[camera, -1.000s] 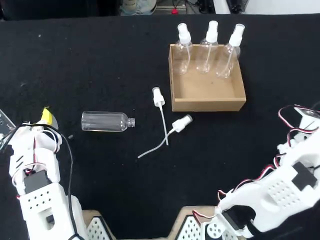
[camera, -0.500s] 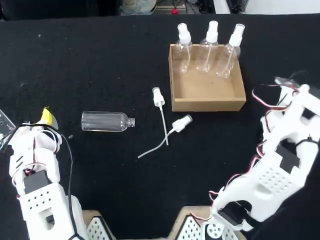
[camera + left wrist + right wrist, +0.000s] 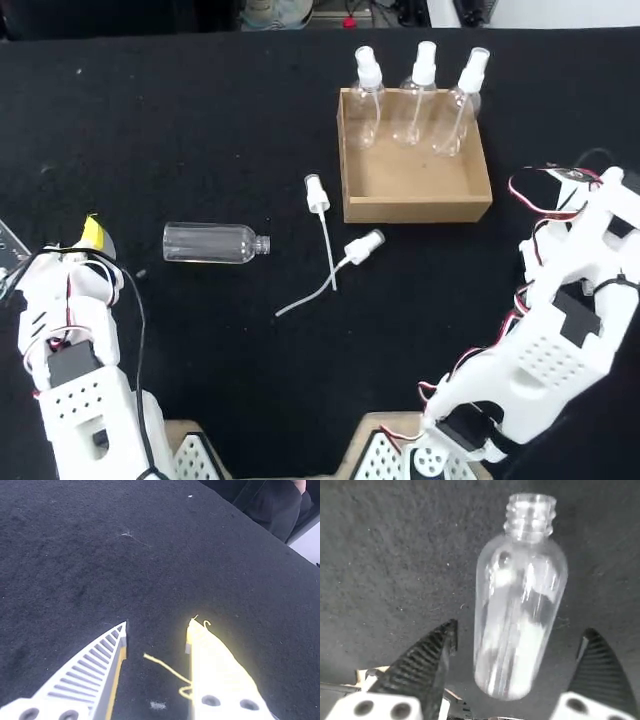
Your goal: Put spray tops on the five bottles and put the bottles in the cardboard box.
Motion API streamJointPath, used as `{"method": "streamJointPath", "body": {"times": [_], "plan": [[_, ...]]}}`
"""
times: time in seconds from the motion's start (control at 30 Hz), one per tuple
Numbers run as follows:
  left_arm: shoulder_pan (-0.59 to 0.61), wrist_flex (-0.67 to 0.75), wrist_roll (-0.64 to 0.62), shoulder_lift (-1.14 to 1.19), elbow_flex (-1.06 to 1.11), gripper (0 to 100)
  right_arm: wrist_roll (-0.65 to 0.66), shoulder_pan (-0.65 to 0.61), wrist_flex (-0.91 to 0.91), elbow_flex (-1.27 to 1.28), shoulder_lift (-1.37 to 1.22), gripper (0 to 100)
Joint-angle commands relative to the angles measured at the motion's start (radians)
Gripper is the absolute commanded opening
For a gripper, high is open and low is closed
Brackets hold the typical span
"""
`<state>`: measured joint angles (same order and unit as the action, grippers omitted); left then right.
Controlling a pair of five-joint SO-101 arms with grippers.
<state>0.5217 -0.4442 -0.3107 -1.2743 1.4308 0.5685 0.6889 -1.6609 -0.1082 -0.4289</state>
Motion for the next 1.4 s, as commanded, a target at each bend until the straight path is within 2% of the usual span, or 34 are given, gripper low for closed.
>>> {"method": "streamJointPath", "body": {"times": [0.0, 0.4, 0.6, 0.7, 1.03, 1.2, 1.37], "plan": [[0.012, 0.023, 0.000, -0.003, -0.021, 19, -0.011, 0.003, -0.020, -0.056, 0.005, 35.2], [0.010, 0.023, 0.000, -0.003, -0.021, 19, -0.011, -0.029, 0.020, -0.170, -0.125, 35.2], [0.008, 0.023, 0.000, -0.003, -0.021, 19, -0.049, -0.046, -0.084, -0.341, -0.182, 28.9], [0.008, 0.023, 0.000, -0.003, -0.021, 19, -0.051, -0.063, -0.098, -0.390, -0.193, 28.8], [0.010, 0.023, 0.000, -0.003, -0.021, 19, -0.057, -0.066, -0.098, -0.351, -0.193, 29.0], [0.012, 0.023, 0.000, -0.003, -0.021, 19, -0.164, -0.035, -0.097, -0.352, -0.193, 29.0], [0.012, 0.023, 0.000, -0.003, -0.021, 19, -0.183, -0.038, -0.097, -0.351, -0.194, 29.0]]}}
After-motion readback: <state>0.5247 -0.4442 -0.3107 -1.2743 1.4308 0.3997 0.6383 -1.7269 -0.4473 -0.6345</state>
